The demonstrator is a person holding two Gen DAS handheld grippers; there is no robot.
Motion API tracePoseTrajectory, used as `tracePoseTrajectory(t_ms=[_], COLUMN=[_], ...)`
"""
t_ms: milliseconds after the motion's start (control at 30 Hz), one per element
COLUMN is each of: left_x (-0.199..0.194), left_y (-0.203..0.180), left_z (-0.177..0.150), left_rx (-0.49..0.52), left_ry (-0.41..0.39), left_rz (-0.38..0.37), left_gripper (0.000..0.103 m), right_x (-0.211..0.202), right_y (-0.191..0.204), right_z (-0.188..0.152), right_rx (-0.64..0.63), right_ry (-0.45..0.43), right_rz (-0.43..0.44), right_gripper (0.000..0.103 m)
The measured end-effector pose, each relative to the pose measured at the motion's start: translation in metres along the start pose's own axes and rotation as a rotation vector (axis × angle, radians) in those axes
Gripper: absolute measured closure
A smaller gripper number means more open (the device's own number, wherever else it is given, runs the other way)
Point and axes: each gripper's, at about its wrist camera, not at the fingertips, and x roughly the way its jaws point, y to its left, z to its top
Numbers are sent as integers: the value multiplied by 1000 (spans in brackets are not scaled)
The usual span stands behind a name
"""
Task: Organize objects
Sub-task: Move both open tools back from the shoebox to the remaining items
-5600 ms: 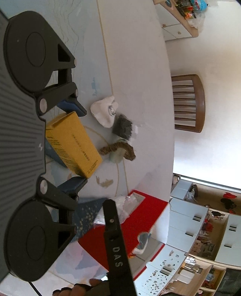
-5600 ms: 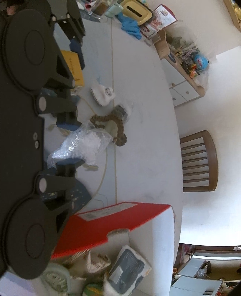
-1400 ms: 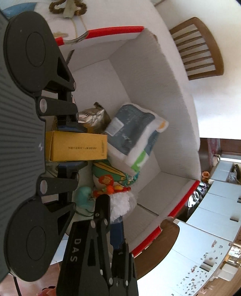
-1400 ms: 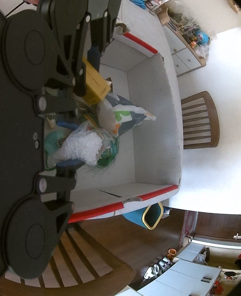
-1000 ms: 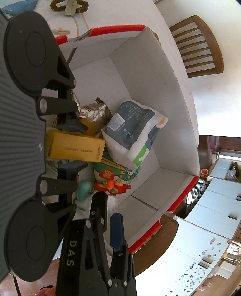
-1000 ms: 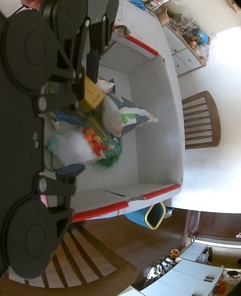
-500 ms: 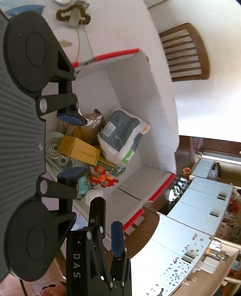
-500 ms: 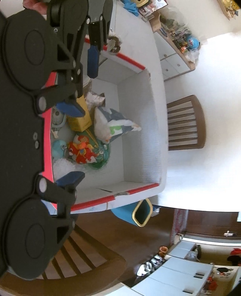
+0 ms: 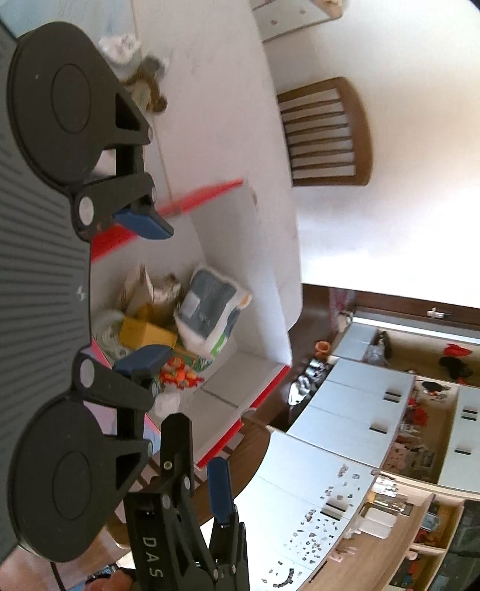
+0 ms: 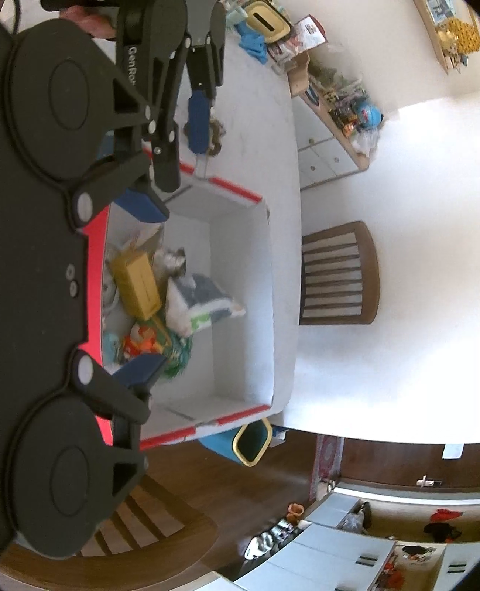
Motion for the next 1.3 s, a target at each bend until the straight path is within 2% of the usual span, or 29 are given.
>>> tracePoseTrajectory(t_ms=[133,267,333,700,867,1133,1300], left_x=[-21,-36,-43,-69,-70,-57,-38], left_y=[22,46,59,129,161,209,234], left_z=[-5,-12,-16,-41,-54,-70,-78], left_rx=[11,-3,-8,-9,-26,-49,-48], left_ry=[-22,-26,-29,-28,-14,13,25], left_rz=[14,23,26,32,40,25,38], left_gripper=[35,24,23,22,21,12,3], right_x=[-2,-1,1,26,40,69,93], right_y=[25,53,66,139,159,188,204], right_z=[3,5,6,3,1,4,12], right_rx=[-17,-25,-27,-33,-14,3,-12], right_ry=[-8,-11,-7,-9,10,32,54], right_rz=[6,16,20,13,29,45,31], right_gripper=[20,17,16,5,4,3,3])
